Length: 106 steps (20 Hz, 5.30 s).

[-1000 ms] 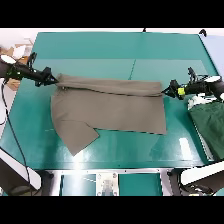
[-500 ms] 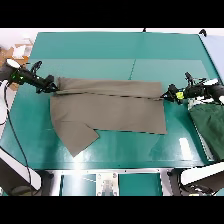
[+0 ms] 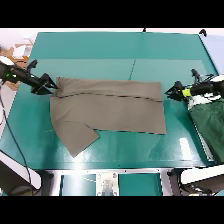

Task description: Fold the shirts.

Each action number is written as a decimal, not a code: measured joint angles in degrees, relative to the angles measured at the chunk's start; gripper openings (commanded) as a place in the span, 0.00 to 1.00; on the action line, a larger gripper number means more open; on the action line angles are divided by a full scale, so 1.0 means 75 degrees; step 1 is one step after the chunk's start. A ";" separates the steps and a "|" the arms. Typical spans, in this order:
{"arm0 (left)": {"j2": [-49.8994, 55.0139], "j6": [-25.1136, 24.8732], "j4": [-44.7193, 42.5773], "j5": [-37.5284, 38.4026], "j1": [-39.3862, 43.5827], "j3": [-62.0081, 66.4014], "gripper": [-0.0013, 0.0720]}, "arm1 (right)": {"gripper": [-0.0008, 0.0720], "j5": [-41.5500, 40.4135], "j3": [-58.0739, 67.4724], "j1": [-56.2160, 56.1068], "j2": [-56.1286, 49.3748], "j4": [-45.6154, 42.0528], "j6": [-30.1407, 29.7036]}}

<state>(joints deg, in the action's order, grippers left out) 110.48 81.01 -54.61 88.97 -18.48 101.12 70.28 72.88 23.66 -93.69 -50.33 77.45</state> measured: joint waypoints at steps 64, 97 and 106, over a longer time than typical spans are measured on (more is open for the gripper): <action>-0.7708 -0.2518 0.4109 -0.3159 -0.0734 -1.1336 0.04 | 0.03 -0.2617 -0.7979 -0.0140 0.5948 0.1358 0.0396; -0.2687 -0.0044 0.2617 -0.3445 0.1093 -0.3357 0.89 | 0.60 -0.0778 0.1058 -0.0947 -0.0140 -0.0600 0.1801; -0.1588 -0.0067 0.3212 -0.3214 0.0600 -0.1084 0.05 | 0.62 0.0522 0.3072 -0.0020 -0.1536 -0.0385 0.1113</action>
<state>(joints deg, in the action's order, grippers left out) 98.56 80.51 -30.52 64.86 -13.98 92.99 74.19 95.92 23.51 -105.21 -53.21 85.80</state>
